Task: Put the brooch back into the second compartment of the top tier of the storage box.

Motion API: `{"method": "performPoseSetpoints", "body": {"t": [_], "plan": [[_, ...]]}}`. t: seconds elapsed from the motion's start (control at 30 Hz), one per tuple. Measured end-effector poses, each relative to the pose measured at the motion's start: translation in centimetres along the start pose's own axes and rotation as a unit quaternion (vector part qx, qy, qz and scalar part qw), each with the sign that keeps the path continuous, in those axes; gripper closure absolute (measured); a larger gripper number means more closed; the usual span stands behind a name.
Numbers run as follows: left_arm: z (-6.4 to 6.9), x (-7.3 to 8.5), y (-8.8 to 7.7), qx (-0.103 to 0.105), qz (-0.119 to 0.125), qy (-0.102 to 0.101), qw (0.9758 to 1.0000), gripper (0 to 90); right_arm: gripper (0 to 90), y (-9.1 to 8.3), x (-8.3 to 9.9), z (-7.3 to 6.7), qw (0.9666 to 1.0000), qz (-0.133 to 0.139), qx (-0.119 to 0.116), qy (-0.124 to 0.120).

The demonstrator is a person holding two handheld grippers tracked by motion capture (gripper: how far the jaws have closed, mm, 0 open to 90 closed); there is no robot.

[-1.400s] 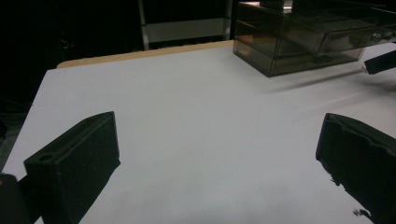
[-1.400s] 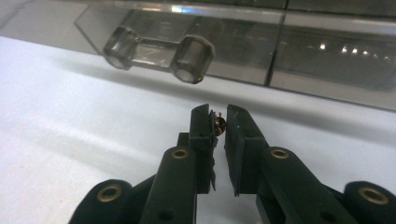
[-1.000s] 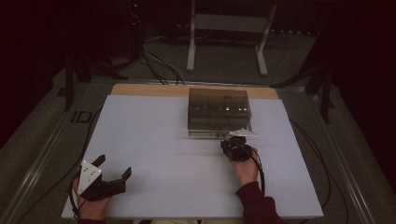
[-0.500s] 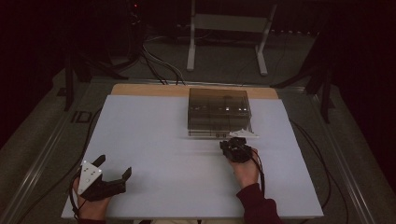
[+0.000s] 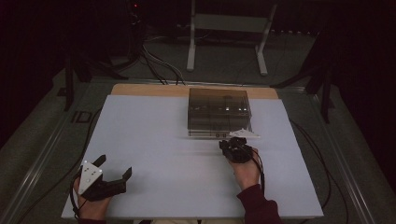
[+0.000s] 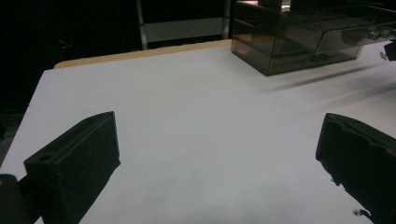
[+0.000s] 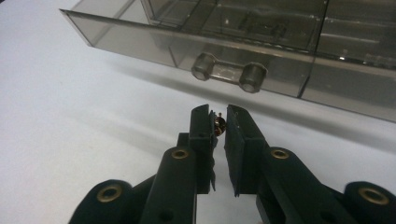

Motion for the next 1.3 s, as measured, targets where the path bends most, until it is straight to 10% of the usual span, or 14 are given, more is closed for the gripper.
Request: {"method": "performPoseSetpoints", "body": {"t": [1.3], "plan": [[0.1, 0.0, 0.1, 0.002, -0.003, 0.001, 1.0000, 0.5, 81.8, -3.3, -3.4, -0.6, 0.9993, 0.034, -0.005, -0.017]]}}
Point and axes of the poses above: each handheld gripper's, and its own axes: y roughly forward along the jaws, x roughly out of its underside, z roughly to its right, the point moved 3 cm from there along y, roughly forward along the jaws, and after that the axes turned 7 degrees about -z, right-handed, at the moved point
